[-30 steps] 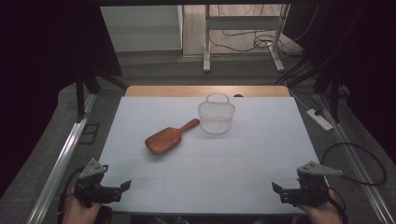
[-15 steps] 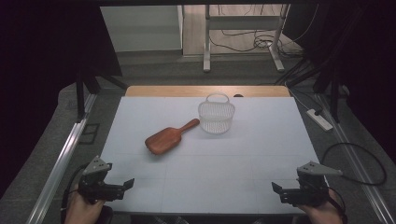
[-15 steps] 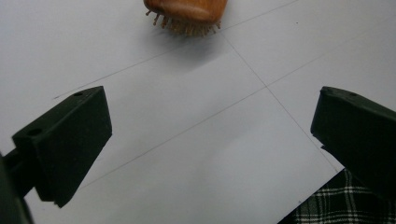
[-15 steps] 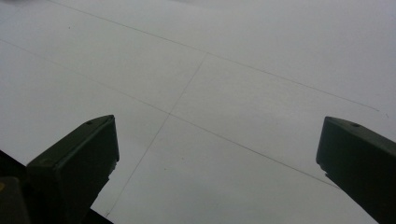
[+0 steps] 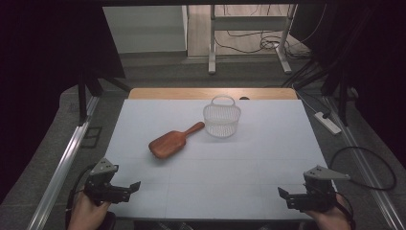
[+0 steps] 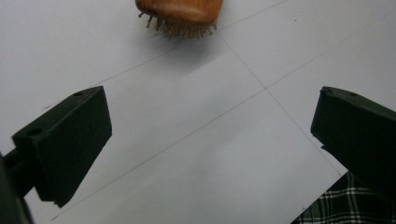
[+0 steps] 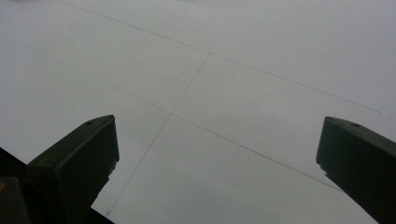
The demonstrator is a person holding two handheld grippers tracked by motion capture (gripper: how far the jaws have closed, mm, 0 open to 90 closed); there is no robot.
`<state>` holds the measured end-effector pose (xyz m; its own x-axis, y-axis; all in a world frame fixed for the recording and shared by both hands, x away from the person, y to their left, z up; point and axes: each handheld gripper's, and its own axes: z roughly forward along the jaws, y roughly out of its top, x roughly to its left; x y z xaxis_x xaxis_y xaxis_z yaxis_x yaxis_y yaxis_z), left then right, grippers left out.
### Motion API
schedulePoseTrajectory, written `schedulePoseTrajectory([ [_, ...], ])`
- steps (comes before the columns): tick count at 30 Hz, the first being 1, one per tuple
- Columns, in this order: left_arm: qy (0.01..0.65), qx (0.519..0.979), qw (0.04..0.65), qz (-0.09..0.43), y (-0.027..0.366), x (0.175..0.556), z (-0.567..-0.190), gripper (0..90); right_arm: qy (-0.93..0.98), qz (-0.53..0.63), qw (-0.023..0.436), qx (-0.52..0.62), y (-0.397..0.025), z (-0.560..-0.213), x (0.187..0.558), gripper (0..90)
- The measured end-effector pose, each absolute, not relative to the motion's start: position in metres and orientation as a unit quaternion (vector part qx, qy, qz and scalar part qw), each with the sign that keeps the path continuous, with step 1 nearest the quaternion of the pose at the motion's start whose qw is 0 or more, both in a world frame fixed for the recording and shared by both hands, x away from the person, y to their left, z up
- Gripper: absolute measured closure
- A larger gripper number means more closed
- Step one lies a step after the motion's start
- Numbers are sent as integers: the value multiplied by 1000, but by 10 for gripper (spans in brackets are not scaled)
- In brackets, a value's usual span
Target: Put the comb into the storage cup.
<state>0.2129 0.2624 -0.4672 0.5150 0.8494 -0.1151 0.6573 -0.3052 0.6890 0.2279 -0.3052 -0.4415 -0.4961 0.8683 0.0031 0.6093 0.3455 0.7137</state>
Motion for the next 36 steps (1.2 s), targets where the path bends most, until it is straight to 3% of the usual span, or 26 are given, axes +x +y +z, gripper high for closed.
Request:
schedulePoseTrajectory([
  [36, 471, 810, 330, 115, 244, 253, -454, 0, 801, 330, 191, 462, -304, -442, 229, 0],
])
